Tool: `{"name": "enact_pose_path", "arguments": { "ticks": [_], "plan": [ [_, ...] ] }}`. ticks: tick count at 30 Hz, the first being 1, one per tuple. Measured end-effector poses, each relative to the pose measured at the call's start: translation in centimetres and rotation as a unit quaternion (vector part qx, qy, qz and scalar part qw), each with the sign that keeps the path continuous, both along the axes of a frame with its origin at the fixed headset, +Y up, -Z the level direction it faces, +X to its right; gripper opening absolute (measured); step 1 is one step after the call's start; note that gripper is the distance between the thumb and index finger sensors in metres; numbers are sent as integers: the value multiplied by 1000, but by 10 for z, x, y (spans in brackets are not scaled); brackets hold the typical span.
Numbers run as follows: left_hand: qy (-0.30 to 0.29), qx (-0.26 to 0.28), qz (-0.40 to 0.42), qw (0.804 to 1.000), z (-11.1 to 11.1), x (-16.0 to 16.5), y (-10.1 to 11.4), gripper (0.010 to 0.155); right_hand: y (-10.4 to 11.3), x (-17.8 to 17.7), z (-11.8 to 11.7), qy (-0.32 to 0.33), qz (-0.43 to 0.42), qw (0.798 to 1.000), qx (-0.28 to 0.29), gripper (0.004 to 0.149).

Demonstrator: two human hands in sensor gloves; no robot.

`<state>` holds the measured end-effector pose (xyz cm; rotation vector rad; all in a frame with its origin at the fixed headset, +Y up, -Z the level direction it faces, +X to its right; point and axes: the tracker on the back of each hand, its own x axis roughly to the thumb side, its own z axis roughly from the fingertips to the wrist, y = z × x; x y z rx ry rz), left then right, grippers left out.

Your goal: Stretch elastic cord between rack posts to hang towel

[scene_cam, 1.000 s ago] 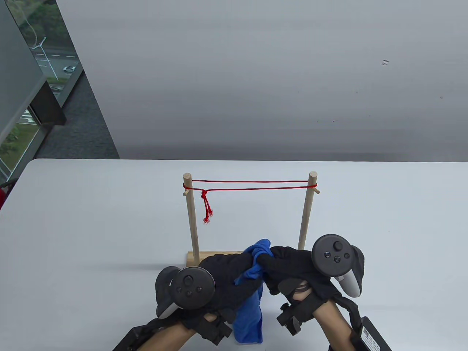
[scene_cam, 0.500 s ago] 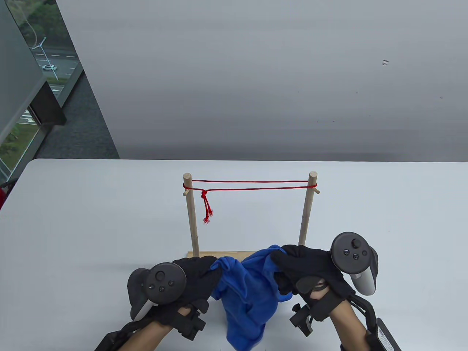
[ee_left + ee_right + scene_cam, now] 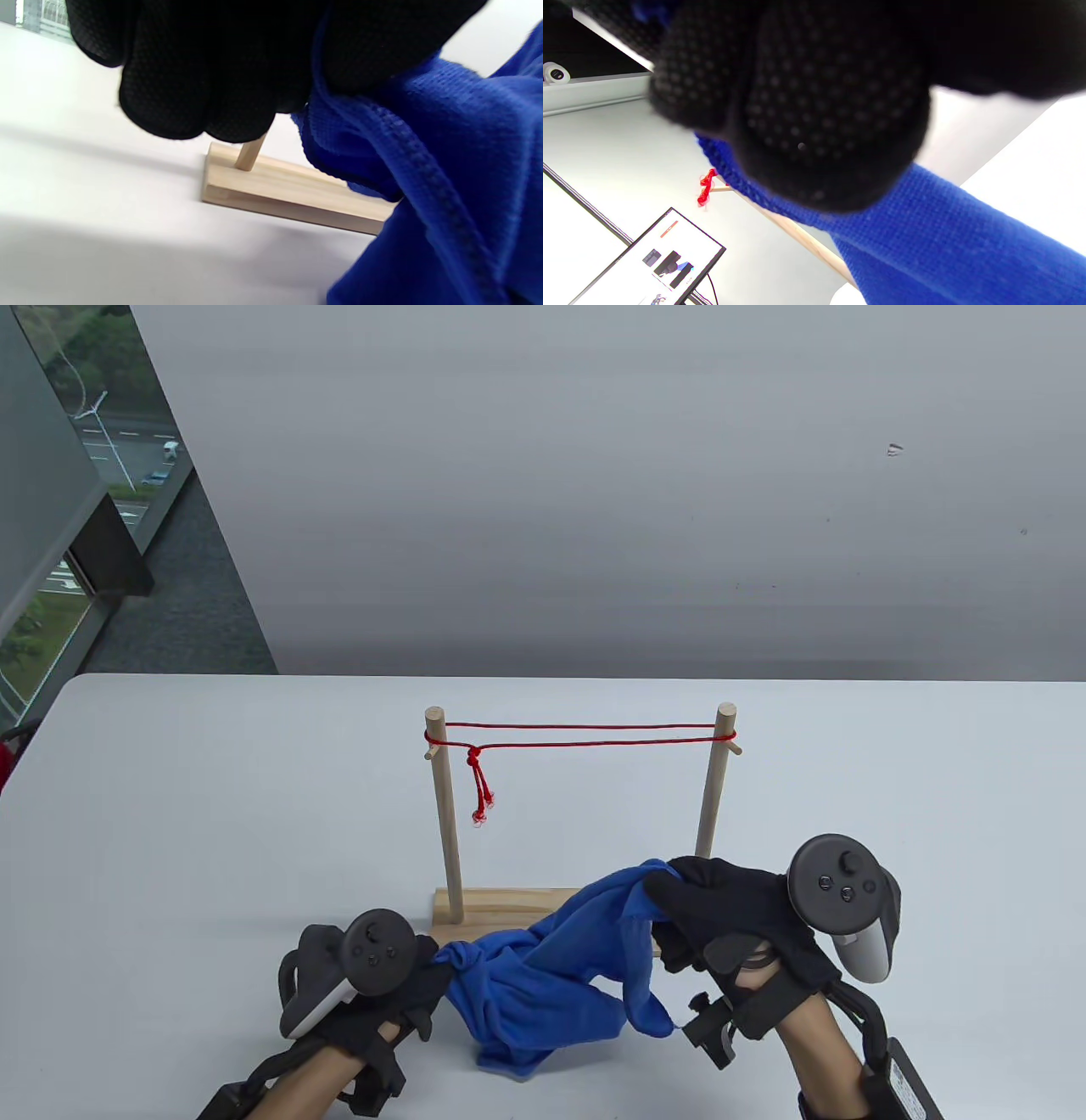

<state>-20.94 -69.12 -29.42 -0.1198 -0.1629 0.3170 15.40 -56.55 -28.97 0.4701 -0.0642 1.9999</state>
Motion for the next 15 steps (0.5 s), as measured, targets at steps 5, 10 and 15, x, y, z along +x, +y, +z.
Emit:
{"name": "enact_pose_path", "arguments": {
  "ticks": [5, 10, 15],
  "plan": [
    [-10, -103, 35, 994, -7, -12, -2, 70, 4, 0, -1, -4, 20, 1000, 13, 45],
    [-20, -115, 97, 988, -7, -29, 13, 77, 5, 2, -3, -8, 39, 999, 21, 46],
    [-52, -37, 152, 986, 2, -13, 51, 71, 1, -2, -11, 22, 53, 998, 10, 46]
  ]
}}
